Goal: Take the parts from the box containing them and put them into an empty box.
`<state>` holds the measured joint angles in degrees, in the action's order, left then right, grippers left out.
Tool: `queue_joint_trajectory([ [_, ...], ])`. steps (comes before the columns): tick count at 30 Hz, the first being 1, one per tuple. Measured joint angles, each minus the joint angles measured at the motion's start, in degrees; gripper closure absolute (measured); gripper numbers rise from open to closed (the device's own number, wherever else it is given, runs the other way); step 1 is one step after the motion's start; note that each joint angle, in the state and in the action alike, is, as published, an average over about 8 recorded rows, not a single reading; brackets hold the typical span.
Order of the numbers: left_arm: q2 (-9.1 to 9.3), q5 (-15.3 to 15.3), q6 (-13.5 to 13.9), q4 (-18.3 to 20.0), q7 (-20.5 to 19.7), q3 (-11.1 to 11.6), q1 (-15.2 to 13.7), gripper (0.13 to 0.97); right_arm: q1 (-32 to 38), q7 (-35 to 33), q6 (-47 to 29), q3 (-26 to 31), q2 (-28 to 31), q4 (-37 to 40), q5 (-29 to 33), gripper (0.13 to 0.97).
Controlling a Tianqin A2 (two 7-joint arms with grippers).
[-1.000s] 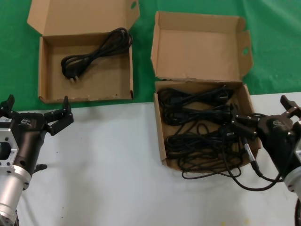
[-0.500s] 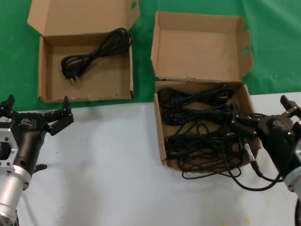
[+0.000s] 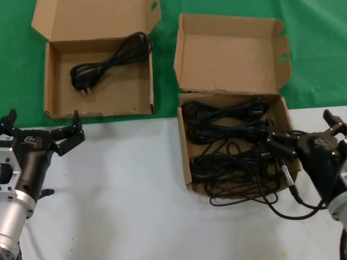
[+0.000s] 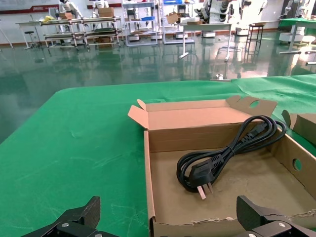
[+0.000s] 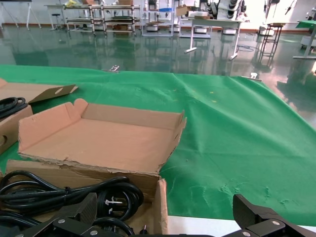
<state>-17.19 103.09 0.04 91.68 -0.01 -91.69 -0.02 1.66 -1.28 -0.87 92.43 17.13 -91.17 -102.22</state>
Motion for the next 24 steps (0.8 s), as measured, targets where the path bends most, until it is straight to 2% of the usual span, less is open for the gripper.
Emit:
queue_joint_trajectory([
  [24, 0.00, 0.0, 0.0, 0.0, 0.0, 0.0, 0.0, 0.132, 0.0, 0.0, 0.0, 0.0, 0.0, 0.0, 0.0, 0.129],
])
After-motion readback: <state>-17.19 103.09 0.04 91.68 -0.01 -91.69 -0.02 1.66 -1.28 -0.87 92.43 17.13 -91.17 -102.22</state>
